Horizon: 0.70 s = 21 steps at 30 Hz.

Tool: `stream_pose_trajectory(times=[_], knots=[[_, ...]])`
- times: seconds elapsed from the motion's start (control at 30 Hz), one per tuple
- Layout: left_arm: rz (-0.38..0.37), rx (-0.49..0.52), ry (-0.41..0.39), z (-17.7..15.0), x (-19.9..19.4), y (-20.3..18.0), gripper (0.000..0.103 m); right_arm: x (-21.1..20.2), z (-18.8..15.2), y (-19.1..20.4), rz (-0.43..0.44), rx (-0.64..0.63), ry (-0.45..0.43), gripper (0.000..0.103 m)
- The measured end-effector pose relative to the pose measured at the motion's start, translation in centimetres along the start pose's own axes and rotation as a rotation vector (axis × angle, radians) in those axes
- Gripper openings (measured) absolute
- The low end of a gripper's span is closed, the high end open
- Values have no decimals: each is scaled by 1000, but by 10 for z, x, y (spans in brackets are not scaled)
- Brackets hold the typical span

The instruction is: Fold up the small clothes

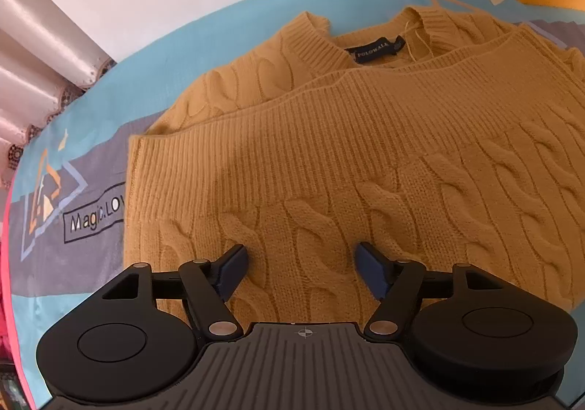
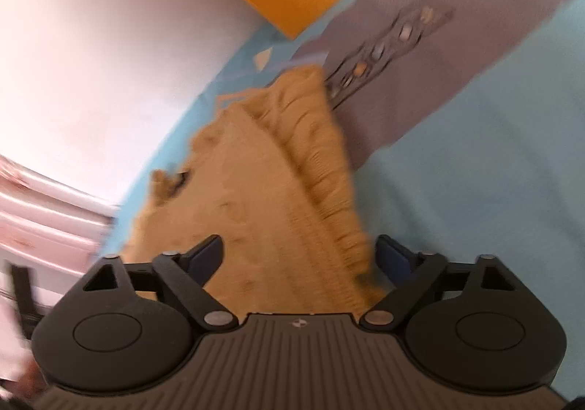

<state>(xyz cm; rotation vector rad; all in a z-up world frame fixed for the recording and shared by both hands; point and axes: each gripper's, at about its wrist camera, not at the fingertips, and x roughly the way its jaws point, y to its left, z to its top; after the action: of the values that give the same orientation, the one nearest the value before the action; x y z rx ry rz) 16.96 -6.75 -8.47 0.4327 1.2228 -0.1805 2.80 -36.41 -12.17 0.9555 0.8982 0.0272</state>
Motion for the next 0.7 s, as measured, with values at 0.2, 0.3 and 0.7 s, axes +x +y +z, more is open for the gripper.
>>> stream_pose_trajectory(times=[0.2,0.3,0.7], knots=[[-5,-17,-2,0,-1,2,103,9,3,-4,23,41,1,91],[-35,-55,-15,-4,-9,9,103,14,9,-12,49,119,-19,86],[-7,-168,-42,-49,-37,64,103,29,0,0,5,59,46,69]])
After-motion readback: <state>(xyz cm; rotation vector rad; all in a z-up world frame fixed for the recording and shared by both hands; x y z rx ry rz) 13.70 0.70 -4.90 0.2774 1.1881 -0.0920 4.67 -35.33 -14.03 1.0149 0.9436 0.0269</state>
